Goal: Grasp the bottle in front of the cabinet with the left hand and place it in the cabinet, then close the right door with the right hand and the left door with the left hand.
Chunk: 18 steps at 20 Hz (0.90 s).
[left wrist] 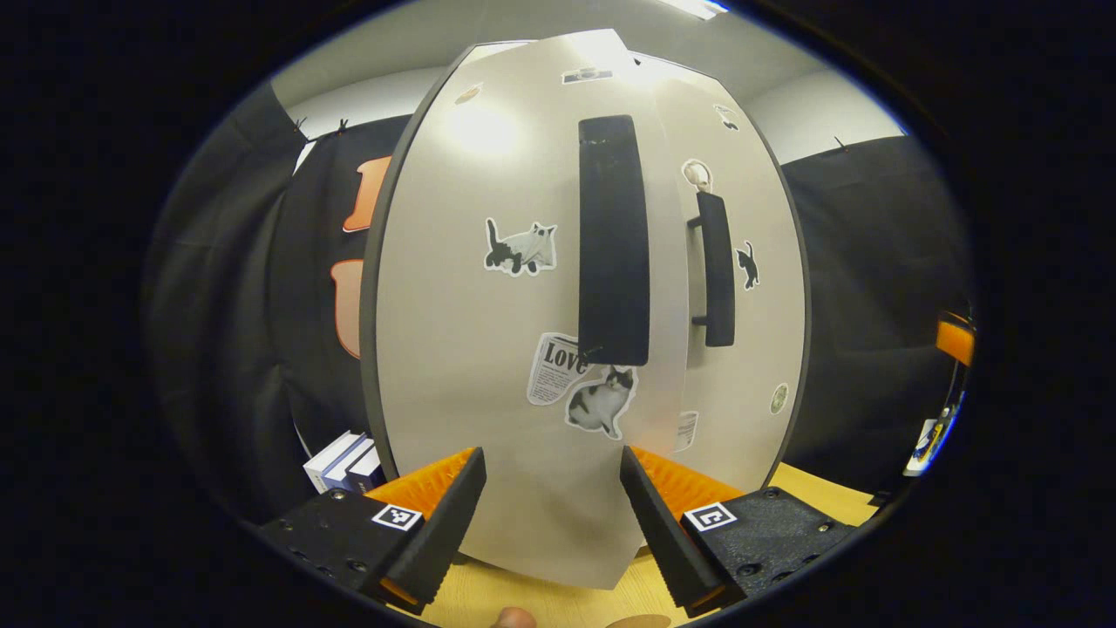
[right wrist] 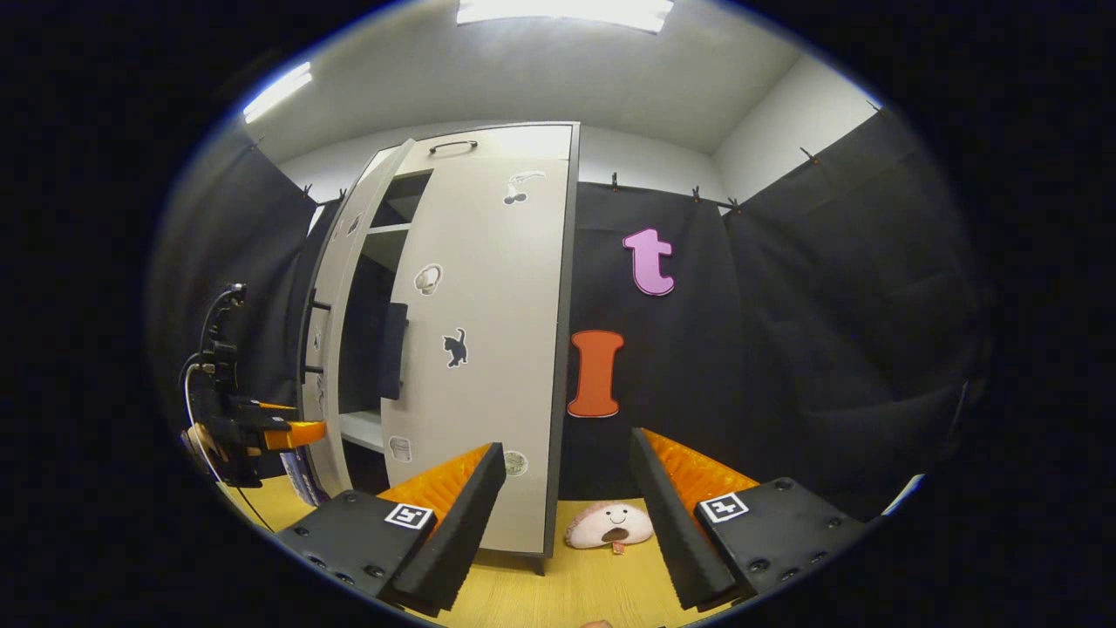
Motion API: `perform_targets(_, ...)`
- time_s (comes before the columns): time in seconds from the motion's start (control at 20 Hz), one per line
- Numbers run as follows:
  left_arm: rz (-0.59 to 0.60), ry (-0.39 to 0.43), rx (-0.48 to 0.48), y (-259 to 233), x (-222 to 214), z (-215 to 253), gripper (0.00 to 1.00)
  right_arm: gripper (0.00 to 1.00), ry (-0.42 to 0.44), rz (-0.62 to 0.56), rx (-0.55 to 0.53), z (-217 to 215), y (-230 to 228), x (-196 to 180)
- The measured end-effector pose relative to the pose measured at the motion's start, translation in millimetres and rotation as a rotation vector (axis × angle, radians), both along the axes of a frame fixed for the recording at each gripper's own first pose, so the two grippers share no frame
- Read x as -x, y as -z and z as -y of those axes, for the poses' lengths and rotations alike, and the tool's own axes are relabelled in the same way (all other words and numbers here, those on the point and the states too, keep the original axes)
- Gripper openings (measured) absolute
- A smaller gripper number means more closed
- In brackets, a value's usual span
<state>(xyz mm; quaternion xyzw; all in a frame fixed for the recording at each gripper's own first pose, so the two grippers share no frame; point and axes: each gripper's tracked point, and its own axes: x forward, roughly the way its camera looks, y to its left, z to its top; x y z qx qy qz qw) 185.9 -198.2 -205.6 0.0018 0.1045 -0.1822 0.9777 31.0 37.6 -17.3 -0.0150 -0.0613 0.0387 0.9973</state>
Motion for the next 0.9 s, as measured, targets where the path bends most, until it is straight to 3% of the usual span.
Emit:
perform_targets(0.15,0.001,-0.004,-0.010,7.9,-6.3,6.1,0.90,0.95,0.015,-0.010,-0.023,12.3,3.1,-3.5)
perform_targets(0.25,0.004,-0.007,-0.008,10.3,-12.9,9.2,0.94,0.95,0.023,-0.021,-0.035,18.6,6.8,-7.6)
perform_targets(0.9,0.002,-0.050,-0.033,22.7,-32.8,5.8,0.94,0.95,0.029,-0.076,-0.071,22.7,21.8,-39.1)
